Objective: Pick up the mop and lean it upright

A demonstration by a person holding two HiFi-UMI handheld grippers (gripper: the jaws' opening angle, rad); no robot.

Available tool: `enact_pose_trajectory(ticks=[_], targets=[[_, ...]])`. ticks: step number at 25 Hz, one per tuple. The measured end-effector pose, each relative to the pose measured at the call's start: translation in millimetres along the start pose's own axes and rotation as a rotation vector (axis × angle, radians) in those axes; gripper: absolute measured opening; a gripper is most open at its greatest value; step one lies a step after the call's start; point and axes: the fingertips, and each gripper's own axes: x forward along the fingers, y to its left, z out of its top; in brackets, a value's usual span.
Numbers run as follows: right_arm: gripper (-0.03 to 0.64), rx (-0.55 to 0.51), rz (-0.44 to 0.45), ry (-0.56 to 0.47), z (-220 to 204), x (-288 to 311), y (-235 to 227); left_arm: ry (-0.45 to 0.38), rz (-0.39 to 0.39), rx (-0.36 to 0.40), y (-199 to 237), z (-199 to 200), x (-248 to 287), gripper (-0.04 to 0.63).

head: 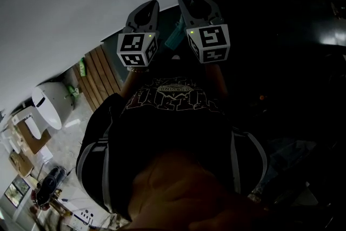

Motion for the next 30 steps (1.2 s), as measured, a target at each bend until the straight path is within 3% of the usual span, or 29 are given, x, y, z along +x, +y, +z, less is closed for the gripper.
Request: enact_pose_trajectory(ticks=[8,21,30], targets=[[0.118,0.03,-0.05,0.007,2.4,-2.0,-8.8,0.005,-0.034,0.004,-1.5,8.8,2.7,0.046],[0.118,0.069,-0.102,0.005,3.7,22.5,30.4,-0.004,-0.066,0.005,44.8,5.5,-22.3,0.046],[0.118,0.084,-0.132,0.005,-1.5,33.4,41.0,-0.001,-0.113,-0.001,53.1,-2.3,-22.7,0.046]])
